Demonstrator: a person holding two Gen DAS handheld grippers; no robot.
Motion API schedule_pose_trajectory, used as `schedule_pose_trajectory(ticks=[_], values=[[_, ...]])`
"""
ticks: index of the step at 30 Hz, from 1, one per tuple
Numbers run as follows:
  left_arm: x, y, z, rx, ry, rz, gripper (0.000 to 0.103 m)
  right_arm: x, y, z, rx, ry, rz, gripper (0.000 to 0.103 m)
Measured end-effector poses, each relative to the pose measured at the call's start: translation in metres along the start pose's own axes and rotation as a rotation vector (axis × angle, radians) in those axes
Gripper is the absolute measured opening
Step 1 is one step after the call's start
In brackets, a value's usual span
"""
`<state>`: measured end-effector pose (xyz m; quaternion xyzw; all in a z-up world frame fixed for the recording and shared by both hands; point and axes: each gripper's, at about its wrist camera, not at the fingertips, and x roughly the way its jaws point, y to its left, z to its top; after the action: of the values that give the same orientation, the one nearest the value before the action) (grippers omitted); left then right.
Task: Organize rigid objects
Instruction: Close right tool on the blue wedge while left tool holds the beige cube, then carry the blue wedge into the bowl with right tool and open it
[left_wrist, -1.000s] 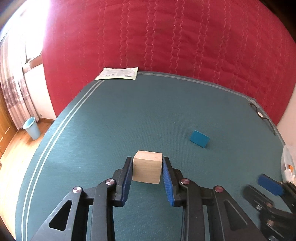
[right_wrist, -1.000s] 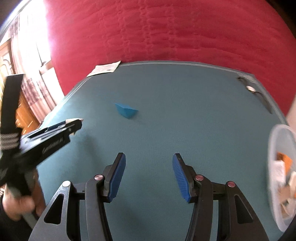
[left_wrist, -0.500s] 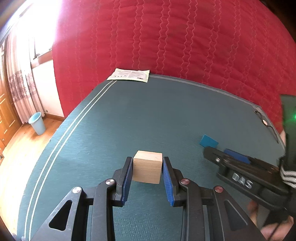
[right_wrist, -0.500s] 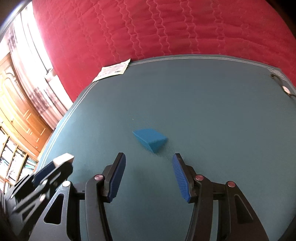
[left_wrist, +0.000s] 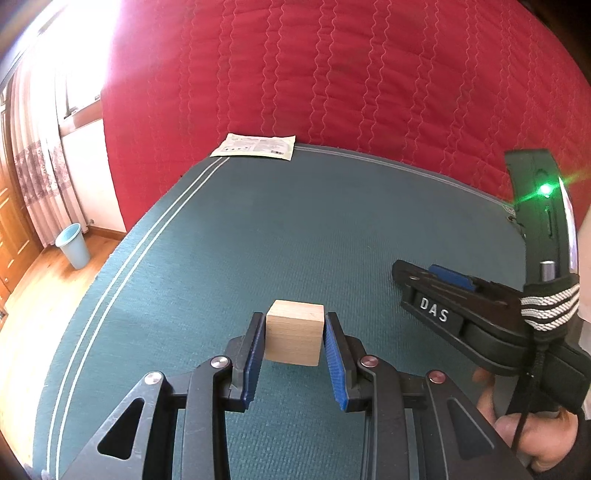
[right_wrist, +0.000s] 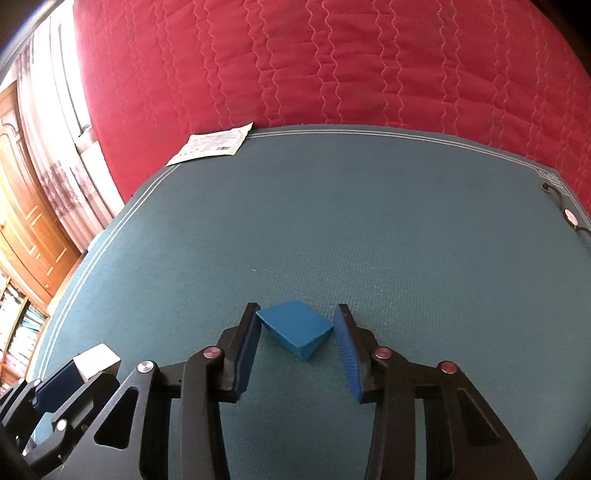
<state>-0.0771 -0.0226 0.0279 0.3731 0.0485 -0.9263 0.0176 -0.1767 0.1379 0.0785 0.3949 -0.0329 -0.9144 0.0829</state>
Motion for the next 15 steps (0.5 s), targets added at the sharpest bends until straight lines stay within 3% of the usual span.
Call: schedule_pose_trajectory(ticks=[15], values=[[0.002,-0.012,-0.002,0.021,0.013,-0.037,0.033,-0.044,-0.025,-0.043,0.014,0.002,0.032,0.038]])
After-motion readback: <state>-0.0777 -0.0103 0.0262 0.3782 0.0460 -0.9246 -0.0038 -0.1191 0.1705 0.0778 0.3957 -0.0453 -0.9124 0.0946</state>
